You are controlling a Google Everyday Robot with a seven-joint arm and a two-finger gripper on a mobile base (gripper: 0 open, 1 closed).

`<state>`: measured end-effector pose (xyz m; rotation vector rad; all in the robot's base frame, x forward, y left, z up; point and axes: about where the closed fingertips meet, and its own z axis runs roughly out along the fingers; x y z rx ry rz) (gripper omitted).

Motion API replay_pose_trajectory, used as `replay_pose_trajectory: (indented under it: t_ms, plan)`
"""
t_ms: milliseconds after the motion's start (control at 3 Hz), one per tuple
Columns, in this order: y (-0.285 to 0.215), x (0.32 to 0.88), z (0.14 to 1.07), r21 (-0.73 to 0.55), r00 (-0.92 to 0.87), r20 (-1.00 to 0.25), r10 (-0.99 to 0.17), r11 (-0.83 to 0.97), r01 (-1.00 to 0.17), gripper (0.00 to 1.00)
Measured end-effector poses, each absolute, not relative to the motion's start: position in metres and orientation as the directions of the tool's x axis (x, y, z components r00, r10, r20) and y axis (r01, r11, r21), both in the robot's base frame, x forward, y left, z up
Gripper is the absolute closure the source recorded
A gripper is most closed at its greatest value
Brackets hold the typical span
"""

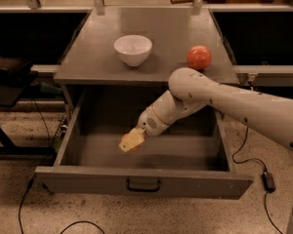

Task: Place orange into top drawer

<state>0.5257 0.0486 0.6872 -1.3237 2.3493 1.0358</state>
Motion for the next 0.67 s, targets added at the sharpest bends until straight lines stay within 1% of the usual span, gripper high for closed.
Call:
replay_pose_trajectory:
  t_ms: [333,667]
  plan:
    - [0.057,0.528,0.666,0.516,-0.603,-0.483,-0.634,0.351,-0.782,0.82]
    - [0.057,0.528,0.653,0.555,-0.653,-0.442,-0.615,0.384,-0.738,0.58]
